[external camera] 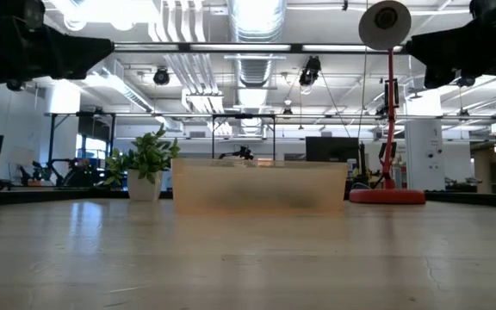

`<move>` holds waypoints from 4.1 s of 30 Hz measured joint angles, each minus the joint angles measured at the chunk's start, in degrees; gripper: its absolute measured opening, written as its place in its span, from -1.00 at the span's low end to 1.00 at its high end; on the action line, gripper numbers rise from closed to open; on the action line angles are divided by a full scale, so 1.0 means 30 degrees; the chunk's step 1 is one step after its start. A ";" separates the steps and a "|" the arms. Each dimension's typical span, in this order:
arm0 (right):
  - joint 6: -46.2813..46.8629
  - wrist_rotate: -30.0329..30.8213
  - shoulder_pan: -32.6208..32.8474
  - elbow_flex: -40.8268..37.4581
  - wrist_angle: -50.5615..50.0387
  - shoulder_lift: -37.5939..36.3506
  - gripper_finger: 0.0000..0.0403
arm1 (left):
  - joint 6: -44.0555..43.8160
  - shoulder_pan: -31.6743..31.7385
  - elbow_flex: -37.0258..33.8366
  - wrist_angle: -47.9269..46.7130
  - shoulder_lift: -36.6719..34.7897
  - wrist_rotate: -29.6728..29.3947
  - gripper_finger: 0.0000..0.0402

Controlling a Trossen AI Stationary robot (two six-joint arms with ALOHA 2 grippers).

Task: Pick and place rubber bands into bin
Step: Return to Home Position

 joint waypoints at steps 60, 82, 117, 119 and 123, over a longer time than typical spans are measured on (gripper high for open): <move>0.0572 -0.3249 -0.4400 0.0015 -0.6075 -0.2832 -0.74 | -0.1411 -0.0029 -0.0044 -0.3286 -0.0223 0.1986 -0.54; 0.0467 -0.2077 -0.4400 0.0015 -0.7191 -0.2628 -0.74 | 0.0439 -0.0029 -0.0073 -0.3351 0.1378 0.0687 -0.54; 0.0452 -0.2062 -0.4400 0.0015 -0.7176 -0.2635 -0.74 | 0.0439 -0.0029 -0.0080 -0.3367 0.3345 0.0709 -0.54; 0.0452 -0.2069 -0.4400 0.0015 -0.7176 -0.2635 -0.74 | 0.0439 -0.0029 -0.0080 -0.3366 0.3317 0.0709 -0.54; 0.0452 -0.2062 -0.4400 0.0015 -0.7176 -0.2635 -0.74 | 0.0439 -0.0029 -0.0080 -0.3366 0.3339 0.0702 -0.54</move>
